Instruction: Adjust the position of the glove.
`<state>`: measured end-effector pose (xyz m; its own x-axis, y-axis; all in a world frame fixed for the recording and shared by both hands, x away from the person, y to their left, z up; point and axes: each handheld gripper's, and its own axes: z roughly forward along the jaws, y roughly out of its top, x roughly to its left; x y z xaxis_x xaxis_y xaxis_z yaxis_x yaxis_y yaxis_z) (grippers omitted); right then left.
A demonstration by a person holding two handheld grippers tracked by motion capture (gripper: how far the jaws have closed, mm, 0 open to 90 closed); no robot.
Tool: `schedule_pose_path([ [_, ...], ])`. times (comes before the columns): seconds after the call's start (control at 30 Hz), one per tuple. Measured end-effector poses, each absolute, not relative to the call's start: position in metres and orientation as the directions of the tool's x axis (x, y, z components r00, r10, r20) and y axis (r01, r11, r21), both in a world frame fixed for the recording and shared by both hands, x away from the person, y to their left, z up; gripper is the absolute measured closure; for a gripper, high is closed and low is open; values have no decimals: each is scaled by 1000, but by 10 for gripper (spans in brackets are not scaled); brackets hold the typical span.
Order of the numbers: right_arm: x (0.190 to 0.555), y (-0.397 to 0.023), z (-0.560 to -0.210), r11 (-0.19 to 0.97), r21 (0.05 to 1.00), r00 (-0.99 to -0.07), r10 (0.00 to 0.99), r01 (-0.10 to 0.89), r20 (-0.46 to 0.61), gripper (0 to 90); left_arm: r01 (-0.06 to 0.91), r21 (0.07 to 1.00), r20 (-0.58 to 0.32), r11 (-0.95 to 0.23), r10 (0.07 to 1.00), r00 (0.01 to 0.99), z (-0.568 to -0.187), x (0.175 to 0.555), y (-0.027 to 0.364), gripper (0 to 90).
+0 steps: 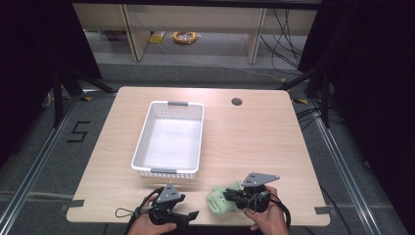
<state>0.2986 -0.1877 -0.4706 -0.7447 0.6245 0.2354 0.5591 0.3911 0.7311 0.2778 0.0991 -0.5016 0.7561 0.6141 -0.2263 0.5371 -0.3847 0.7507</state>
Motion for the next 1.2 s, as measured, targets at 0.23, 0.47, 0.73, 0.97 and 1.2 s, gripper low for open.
schedule_pose_path([
  [0.23,297,-185,-478,423,722,-752,628,548,202,820,537,761,-252,-365,597,762,-500,277,87,316],
  [0.47,296,-187,-478,409,716,-739,637,566,221,809,496,778,-235,-385,554,799,-495,285,68,456],
  [0.73,295,-188,-478,403,715,-735,639,572,228,806,485,768,-235,-419,520,821,-497,297,62,572],
  [0.97,297,-188,-479,422,729,-765,607,539,214,821,468,756,-215,-457,502,838,-496,297,58,767],
  [1.2,292,-188,-473,410,733,-761,609,543,223,856,468,779,-228,-418,507,832,-485,301,62,868],
])
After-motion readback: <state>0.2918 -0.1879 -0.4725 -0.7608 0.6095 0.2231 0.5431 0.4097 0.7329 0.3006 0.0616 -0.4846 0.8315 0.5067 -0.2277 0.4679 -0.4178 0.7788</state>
